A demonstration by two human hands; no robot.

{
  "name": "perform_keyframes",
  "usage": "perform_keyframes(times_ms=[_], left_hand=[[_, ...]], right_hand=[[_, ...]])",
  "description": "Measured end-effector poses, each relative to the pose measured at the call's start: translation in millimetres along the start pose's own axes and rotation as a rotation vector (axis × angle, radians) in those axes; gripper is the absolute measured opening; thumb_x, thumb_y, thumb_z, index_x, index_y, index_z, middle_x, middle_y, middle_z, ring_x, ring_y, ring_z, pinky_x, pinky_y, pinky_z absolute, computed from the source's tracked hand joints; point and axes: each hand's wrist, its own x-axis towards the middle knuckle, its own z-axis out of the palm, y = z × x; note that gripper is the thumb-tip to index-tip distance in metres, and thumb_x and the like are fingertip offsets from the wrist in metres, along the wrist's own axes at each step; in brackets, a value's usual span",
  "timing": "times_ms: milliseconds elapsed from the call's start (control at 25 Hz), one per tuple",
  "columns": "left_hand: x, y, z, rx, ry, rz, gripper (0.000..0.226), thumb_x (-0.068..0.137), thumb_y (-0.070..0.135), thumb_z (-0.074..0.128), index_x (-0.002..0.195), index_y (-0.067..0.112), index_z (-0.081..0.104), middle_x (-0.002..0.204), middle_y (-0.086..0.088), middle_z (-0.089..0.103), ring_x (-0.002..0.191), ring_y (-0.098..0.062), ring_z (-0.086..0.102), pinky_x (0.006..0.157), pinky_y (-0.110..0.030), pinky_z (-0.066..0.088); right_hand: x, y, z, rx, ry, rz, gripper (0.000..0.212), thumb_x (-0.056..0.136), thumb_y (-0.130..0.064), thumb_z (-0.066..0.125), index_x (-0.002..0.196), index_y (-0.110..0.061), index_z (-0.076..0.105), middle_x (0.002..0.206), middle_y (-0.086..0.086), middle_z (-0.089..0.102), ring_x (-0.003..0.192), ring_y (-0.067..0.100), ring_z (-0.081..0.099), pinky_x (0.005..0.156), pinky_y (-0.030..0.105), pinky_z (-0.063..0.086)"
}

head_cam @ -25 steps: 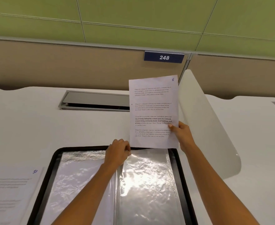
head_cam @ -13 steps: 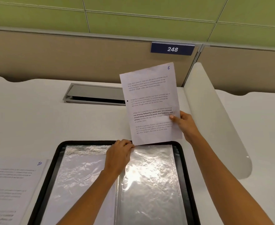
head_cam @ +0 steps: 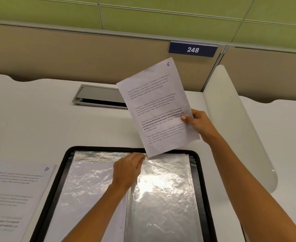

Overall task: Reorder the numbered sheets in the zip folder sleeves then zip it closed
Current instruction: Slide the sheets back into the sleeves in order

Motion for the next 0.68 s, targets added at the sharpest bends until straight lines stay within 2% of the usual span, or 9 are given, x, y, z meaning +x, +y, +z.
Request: perform_keyframes(times_ms=[160, 280, 520, 680], left_hand=[[0, 1, 0, 0.006, -0.031, 0.020, 0.008, 0.082, 0.022, 0.075, 0.090, 0.023, 0.074, 0.090, 0.014, 0.068, 0.065, -0.006, 0.064, 0.045, -0.017, 0.047], [2, 1, 2, 0.010, -0.038, 0.020, 0.008, 0.083, 0.022, 0.074, 0.090, 0.021, 0.072, 0.092, 0.011, 0.067, 0.069, -0.009, 0.065, 0.047, -0.022, 0.052], [7, 1, 6, 0.036, -0.084, -0.005, 0.005, 0.086, 0.026, 0.069, 0.090, 0.023, 0.069, 0.096, 0.011, 0.061, 0.057, -0.011, 0.061, 0.042, -0.026, 0.051], [10, 6, 10, 0.069, -0.150, -0.022, 0.012, 0.087, 0.031, 0.066, 0.097, 0.023, 0.067, 0.102, 0.012, 0.060, 0.061, -0.012, 0.063, 0.046, -0.028, 0.053]], right_hand=[[-4, 4, 11, -0.035, -0.006, 0.016, 0.015, 0.093, -0.015, 0.062, 0.105, -0.020, 0.070, 0.099, -0.004, 0.073, 0.092, 0.021, 0.070, 0.090, 0.042, 0.054], [-5, 13, 24, -0.053, -0.014, 0.046, 0.017, 0.092, -0.016, 0.063, 0.108, -0.018, 0.071, 0.101, -0.001, 0.074, 0.095, 0.021, 0.069, 0.093, 0.045, 0.053], [-5, 27, 51, -0.064, 0.000, 0.095, 0.019, 0.092, -0.017, 0.062, 0.109, -0.017, 0.071, 0.103, 0.004, 0.073, 0.097, 0.025, 0.068, 0.092, 0.050, 0.053], [-6, 25, 58, -0.112, -0.062, 0.126, 0.024, 0.095, -0.011, 0.051, 0.110, -0.019, 0.069, 0.105, 0.006, 0.072, 0.099, 0.028, 0.067, 0.093, 0.053, 0.051]])
